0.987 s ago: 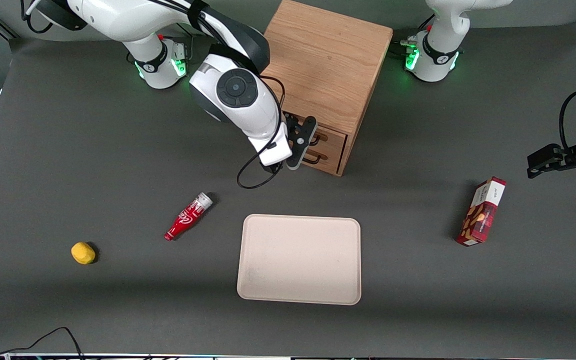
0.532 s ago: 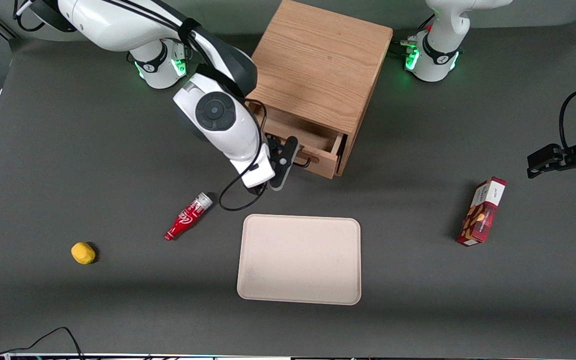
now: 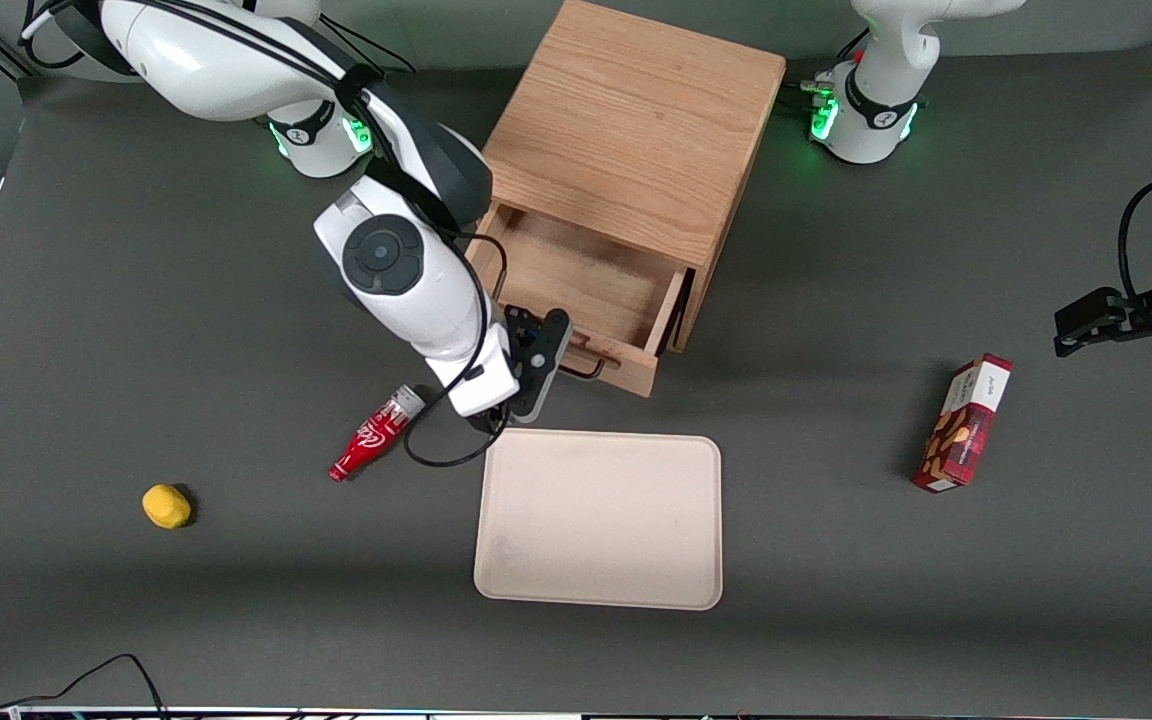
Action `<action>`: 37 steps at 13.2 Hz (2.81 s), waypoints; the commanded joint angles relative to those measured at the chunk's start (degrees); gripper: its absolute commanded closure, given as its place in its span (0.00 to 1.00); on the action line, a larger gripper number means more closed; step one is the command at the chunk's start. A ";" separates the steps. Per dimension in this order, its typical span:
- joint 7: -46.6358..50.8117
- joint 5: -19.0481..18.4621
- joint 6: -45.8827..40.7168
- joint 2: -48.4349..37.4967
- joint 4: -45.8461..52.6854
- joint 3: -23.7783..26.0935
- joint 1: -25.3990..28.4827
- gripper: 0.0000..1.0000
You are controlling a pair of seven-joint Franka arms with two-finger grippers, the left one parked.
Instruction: Open upper drawer
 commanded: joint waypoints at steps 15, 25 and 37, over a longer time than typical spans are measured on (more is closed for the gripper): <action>-10.83 1.39 9.10 5.41 8.48 -10.85 2.67 0.00; -8.74 14.85 0.25 -4.48 8.24 -10.93 -0.39 0.00; 20.36 10.02 -21.22 -36.43 -19.55 -21.83 -14.91 0.00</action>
